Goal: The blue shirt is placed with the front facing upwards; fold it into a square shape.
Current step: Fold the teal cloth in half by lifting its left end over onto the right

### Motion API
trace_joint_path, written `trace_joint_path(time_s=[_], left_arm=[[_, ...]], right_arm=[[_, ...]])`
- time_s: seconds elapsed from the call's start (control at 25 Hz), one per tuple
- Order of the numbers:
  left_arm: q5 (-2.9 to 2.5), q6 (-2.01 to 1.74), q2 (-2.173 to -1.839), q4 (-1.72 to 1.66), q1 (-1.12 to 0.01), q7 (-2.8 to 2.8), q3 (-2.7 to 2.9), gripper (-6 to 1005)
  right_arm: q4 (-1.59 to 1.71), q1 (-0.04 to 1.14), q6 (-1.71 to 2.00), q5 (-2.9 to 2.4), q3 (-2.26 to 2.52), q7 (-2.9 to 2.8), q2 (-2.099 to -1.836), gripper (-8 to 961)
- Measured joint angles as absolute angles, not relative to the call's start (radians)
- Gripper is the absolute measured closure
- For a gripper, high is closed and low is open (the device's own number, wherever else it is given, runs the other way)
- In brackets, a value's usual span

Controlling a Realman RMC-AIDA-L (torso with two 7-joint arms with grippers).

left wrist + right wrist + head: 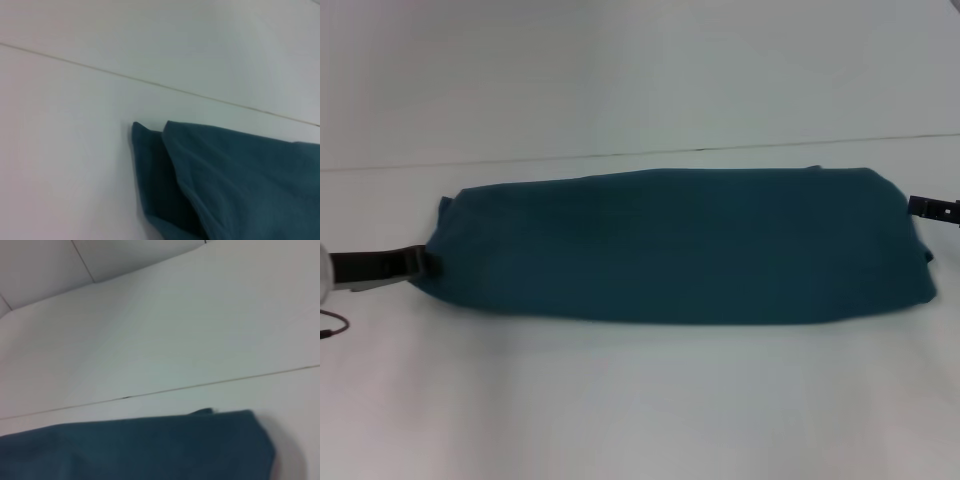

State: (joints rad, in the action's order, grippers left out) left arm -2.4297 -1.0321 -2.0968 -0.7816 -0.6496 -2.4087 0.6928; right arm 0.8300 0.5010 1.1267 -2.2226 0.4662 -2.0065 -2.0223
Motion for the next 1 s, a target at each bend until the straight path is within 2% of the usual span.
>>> trace_joint_path(time_s=[0.6,0.76,1.0], left_arm=[[-2.450,-1.138,-2.052,-0.872,-0.629,-2.408,0.509,958],[-2.324,-1.223,-2.058,-0.889,-0.650,-2.388,0.536,955],[-2.088,-1.320,-2.100,-0.883,-0.717,-2.344,0.671,951]], right_arm=[[0.801,0.526,1.096,-2.220,0.467,-2.006,-2.035,53],[0.781,0.525,1.093,-2.201,0.467,-1.988,-2.037,53],[0.730,0.521,1.089,-2.166,0.467,-1.918,-2.037,53]])
